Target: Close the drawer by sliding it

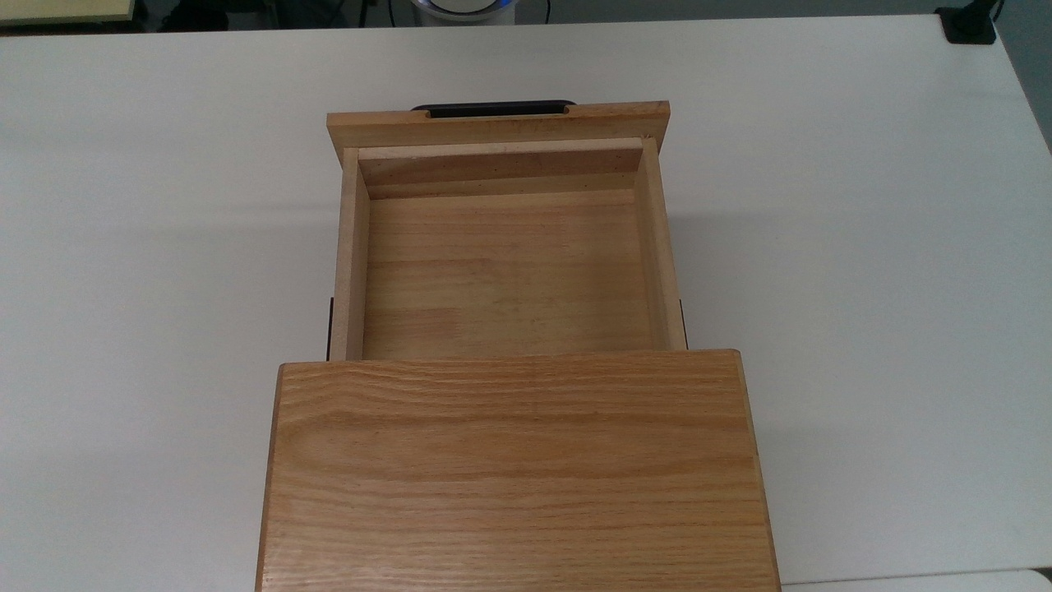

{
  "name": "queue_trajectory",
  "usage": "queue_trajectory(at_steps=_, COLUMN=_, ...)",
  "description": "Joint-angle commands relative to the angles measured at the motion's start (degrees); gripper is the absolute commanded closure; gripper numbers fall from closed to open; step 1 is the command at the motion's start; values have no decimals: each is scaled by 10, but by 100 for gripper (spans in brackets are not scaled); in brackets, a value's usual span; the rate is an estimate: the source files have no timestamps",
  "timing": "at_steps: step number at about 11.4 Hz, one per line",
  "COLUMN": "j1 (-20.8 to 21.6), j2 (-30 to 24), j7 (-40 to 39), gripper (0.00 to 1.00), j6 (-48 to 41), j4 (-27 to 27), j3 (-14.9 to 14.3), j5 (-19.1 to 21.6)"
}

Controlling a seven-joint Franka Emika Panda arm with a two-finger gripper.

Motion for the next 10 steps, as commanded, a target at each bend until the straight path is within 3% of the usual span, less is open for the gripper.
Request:
queue_trajectory(at_steps=1, j1=-4, j2=4, j7=-11, gripper=0, j6=-11, j4=11, j3=-5, j5=-17)
queue_trajectory(at_steps=10, j1=-2, j2=4, j7=-12, gripper=0, j6=-15, j4=2, j3=-1, j5=-16)
